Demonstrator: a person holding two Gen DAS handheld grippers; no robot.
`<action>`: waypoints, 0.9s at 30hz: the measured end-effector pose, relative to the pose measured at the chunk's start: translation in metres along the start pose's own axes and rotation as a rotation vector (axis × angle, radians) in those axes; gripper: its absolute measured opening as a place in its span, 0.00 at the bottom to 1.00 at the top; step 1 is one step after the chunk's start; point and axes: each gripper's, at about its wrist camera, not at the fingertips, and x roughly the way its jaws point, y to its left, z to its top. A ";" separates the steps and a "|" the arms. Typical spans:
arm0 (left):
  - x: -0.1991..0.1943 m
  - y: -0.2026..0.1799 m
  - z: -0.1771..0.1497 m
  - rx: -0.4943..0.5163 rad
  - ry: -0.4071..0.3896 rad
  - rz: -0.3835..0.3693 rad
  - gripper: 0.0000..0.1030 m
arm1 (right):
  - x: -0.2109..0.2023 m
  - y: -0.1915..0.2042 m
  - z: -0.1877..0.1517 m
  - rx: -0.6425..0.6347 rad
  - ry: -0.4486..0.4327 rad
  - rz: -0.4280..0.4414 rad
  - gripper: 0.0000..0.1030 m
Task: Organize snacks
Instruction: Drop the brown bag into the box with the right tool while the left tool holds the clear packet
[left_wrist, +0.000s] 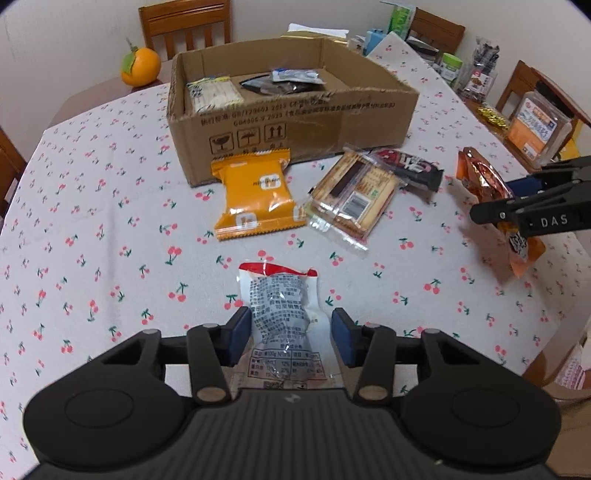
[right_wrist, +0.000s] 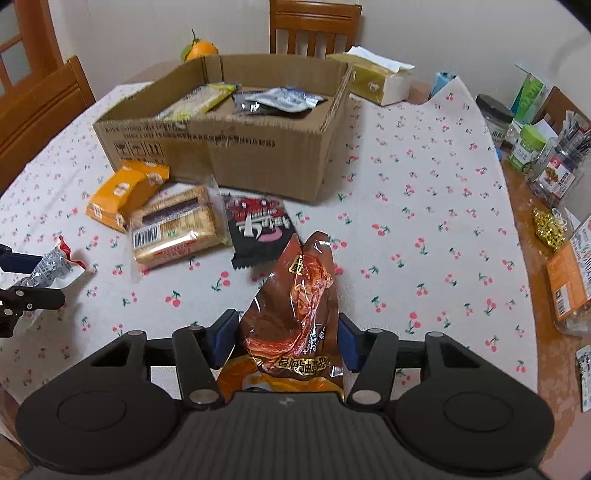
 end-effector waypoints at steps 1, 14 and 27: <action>-0.003 0.000 0.002 0.014 0.000 -0.004 0.45 | -0.003 -0.001 0.002 0.002 -0.001 -0.003 0.59; -0.043 0.009 0.046 0.095 -0.050 -0.030 0.45 | -0.047 -0.003 0.070 -0.041 -0.122 0.052 0.59; -0.050 0.032 0.068 0.060 -0.065 -0.011 0.45 | -0.006 0.003 0.172 -0.125 -0.200 0.071 0.59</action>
